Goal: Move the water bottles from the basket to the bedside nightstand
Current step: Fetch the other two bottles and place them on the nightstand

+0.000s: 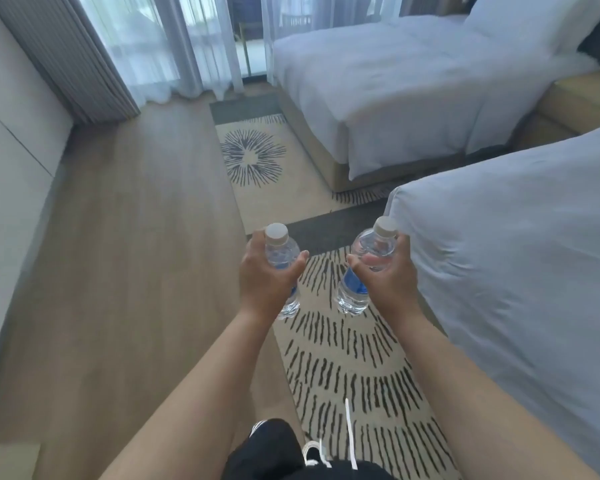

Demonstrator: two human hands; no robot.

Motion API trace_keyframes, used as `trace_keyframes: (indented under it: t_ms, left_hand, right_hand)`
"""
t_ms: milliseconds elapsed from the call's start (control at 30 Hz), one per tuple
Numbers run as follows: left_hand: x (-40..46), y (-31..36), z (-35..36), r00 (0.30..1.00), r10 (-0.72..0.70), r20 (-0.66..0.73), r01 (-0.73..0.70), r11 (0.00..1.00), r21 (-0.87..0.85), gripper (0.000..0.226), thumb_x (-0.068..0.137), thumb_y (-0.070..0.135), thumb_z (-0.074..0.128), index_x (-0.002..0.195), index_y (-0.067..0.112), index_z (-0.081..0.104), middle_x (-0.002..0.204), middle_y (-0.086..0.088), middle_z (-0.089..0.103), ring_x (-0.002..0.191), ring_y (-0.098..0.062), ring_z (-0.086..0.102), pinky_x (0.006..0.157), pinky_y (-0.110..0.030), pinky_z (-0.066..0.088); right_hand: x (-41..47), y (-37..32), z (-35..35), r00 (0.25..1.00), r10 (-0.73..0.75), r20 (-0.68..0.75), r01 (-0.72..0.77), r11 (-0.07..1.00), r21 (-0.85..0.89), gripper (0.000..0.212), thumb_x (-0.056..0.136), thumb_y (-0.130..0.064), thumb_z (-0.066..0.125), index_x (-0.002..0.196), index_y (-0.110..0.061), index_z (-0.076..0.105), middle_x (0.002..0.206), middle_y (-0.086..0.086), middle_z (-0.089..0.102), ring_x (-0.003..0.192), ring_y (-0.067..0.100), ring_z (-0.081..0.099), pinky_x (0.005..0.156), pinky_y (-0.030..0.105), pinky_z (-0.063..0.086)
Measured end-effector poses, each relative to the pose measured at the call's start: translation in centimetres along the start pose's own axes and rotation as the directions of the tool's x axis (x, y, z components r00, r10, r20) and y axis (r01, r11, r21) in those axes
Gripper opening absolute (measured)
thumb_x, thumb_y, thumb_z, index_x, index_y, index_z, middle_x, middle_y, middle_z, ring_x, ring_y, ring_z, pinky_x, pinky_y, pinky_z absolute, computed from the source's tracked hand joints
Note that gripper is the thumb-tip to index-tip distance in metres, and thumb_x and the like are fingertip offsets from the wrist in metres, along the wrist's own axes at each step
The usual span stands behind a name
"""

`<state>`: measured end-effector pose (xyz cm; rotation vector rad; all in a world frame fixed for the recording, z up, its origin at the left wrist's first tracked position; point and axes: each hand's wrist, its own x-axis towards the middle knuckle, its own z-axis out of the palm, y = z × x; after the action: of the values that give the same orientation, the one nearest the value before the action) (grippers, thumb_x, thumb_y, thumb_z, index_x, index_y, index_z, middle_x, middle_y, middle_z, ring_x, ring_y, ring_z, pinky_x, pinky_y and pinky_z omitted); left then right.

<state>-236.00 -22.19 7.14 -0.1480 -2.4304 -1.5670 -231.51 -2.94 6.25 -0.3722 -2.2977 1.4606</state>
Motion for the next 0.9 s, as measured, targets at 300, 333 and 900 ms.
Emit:
trace_keyframes:
  t_ms: [300, 333, 900]
  left_hand:
    - [20.6, -2.2, 12.1, 0.996, -0.02, 0.086, 0.023, 0.999, -0.038, 0.044, 0.072, 0.034, 0.08, 0.104, 0.019, 0.054, 0.092, 0.002, 0.065, 0.081, -0.013, 0.063, 0.074, -0.03, 0.053]
    - [23.4, -2.6, 13.6, 0.995, -0.015, 0.097, 0.018, 0.999, -0.029, 0.044, 0.072, 0.035, 0.08, 0.104, 0.02, 0.053, 0.093, 0.002, 0.064, 0.081, -0.013, 0.062, 0.073, -0.028, 0.052]
    - [63.5, -0.6, 41.8, 0.914, 0.063, 0.4, -0.034, 0.996, -0.078, 0.047, 0.071, 0.034, 0.082, 0.109, 0.023, 0.056, 0.101, 0.004, 0.062, 0.092, -0.012, 0.06, 0.08, -0.025, 0.048]
  right_hand:
    - [21.7, 4.9, 2.9, 0.992, 0.034, -0.123, -0.036, 0.999, -0.014, 0.063, 0.073, -0.033, 0.079, 0.122, -0.027, 0.04, 0.114, -0.003, 0.06, 0.095, 0.01, 0.061, 0.079, 0.01, 0.045]
    - [24.6, 5.4, 3.5, 0.991, 0.044, -0.128, -0.046, 0.999, -0.007, 0.064, 0.074, -0.033, 0.079, 0.123, -0.028, 0.039, 0.114, -0.003, 0.059, 0.097, 0.01, 0.061, 0.08, 0.013, 0.046]
    - [67.2, 13.8, 2.1, 0.861, 0.2, -0.467, -0.179, 0.98, 0.091, 0.065, 0.073, -0.027, 0.082, 0.124, -0.025, 0.042, 0.12, 0.0, 0.058, 0.102, 0.015, 0.06, 0.068, -0.004, 0.039]
